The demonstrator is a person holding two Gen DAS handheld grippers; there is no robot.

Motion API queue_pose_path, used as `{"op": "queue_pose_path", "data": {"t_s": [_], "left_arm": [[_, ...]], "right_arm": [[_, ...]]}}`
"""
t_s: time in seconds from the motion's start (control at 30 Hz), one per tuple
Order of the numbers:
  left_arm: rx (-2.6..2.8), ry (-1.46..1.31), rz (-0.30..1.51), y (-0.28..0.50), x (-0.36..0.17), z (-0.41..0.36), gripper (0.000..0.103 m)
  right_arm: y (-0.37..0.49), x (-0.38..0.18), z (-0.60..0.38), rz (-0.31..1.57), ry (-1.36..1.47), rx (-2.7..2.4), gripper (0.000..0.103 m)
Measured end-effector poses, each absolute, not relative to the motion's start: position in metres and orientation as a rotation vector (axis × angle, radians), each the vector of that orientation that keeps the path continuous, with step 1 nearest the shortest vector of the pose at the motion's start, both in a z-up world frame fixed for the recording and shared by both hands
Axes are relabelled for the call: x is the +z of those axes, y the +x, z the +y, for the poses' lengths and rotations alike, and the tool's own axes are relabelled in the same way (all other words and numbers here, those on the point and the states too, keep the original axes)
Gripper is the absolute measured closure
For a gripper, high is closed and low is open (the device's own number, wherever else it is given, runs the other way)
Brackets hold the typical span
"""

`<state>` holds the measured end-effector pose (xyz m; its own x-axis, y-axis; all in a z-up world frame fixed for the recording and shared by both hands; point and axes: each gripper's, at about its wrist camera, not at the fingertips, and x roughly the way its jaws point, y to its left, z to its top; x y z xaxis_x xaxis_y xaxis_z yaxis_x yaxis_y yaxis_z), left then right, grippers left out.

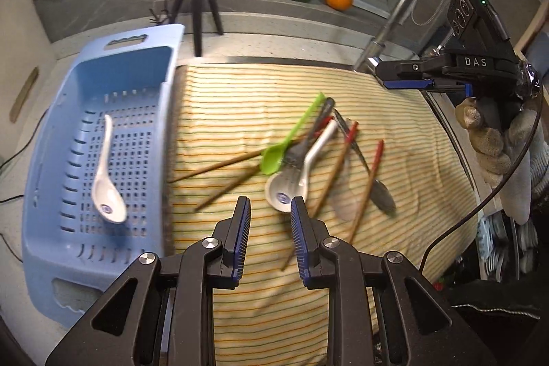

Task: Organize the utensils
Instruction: 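Move both grippers back over the utensils on the towel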

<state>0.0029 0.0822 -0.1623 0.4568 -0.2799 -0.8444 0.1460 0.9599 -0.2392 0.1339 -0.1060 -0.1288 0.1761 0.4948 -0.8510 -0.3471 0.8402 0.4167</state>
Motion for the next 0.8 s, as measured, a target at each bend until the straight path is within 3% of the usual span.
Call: {"op": "queue_pose_path", "data": {"t_s": [0.37,0.63,0.8], "left_arm": [[-0.410,-0.067,1.121,0.014,-0.177,0.028,0.081],[-0.538,0.011,1.197,0.038,-0.196,0.004,0.081],[-0.585,0.036,1.242,0.053,-0.208,0.000,0.087]], "right_arm": [[0.098,-0.171,-0.167,1.418,0.378,0.496,0.052],[0.069,-0.193,-0.142,1.503,0.553,0.513,0.070],[0.055,-0.216,-0.130,1.557,0.627,0.440,0.077]]}}
